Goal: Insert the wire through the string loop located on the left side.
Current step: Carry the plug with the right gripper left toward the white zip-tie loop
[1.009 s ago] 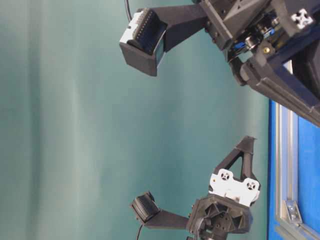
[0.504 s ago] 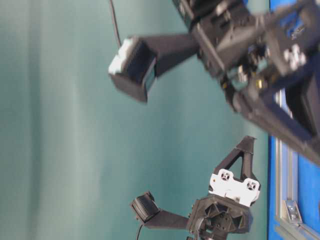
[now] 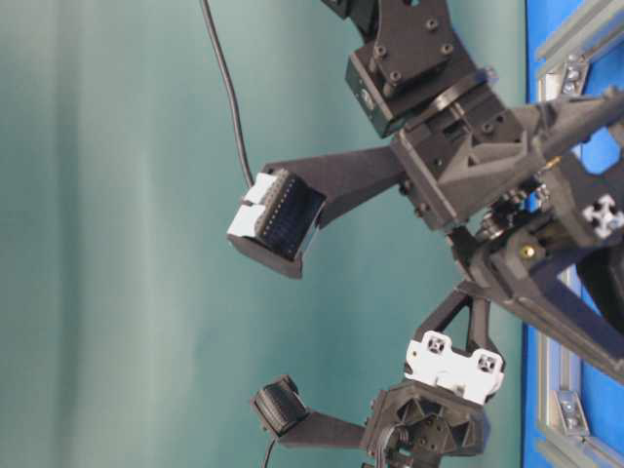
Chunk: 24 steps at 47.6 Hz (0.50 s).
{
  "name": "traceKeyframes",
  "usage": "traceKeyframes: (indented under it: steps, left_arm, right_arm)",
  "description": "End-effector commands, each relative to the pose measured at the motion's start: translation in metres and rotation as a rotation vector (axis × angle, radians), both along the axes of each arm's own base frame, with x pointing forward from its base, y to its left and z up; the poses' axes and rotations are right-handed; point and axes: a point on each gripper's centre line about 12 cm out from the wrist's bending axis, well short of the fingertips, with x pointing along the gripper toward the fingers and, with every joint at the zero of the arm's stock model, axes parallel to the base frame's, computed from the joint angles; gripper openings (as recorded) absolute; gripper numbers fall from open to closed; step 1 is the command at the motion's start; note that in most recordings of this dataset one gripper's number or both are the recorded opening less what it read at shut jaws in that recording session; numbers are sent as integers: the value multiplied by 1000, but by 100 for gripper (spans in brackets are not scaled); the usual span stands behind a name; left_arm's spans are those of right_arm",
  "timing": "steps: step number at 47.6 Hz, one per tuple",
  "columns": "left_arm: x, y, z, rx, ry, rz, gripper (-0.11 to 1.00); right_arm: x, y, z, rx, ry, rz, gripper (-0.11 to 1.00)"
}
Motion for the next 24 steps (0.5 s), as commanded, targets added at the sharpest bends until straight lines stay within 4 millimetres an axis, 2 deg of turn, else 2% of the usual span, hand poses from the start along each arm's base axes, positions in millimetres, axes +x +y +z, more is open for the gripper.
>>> traceKeyframes:
  steps: [1,24]
  left_arm:
    - [1,1,14,13,-42,0,0]
    - [1,0,14,12,-43,-1,0]
  right_arm:
    - [5,1,14,4,-40,3,0]
    - [3,1,12,3,-34,3,0]
